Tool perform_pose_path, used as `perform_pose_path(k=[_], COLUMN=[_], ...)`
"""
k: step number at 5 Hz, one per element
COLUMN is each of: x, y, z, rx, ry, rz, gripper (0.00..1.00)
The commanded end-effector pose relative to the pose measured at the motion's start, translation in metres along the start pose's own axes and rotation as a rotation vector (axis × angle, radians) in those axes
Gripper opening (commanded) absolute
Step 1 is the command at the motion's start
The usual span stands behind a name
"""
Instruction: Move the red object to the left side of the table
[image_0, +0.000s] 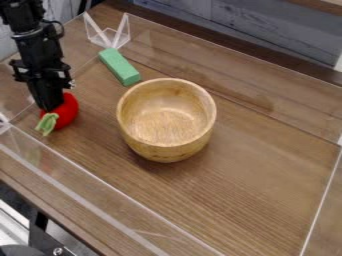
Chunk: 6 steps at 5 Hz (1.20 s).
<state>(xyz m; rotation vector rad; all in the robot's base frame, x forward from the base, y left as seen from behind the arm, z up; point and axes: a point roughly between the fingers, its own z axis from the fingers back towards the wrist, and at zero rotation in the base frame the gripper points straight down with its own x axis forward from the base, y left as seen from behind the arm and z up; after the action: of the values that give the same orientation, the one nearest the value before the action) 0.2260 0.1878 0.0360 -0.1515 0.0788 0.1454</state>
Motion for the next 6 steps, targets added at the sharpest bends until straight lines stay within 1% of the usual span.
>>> perform_pose_path(k=[1, 2, 3, 4, 6], x=[0.009, 0.008, 0.006, 0.006, 0.008], y=[0.001, 0.007, 0.013, 0.020, 0.004], z=[0.006, 0.013, 0.017, 0.023, 0.042], rx=[0.002, -0.008, -0.015, -0.024, -0.043], ry=[-0.024, -0.040, -0.048, -0.063, -0.133], rz=[0.042, 0.071, 0.101, 0.131, 0.181], gripper=[0.00, 1.00, 1.00, 1.00, 1.00])
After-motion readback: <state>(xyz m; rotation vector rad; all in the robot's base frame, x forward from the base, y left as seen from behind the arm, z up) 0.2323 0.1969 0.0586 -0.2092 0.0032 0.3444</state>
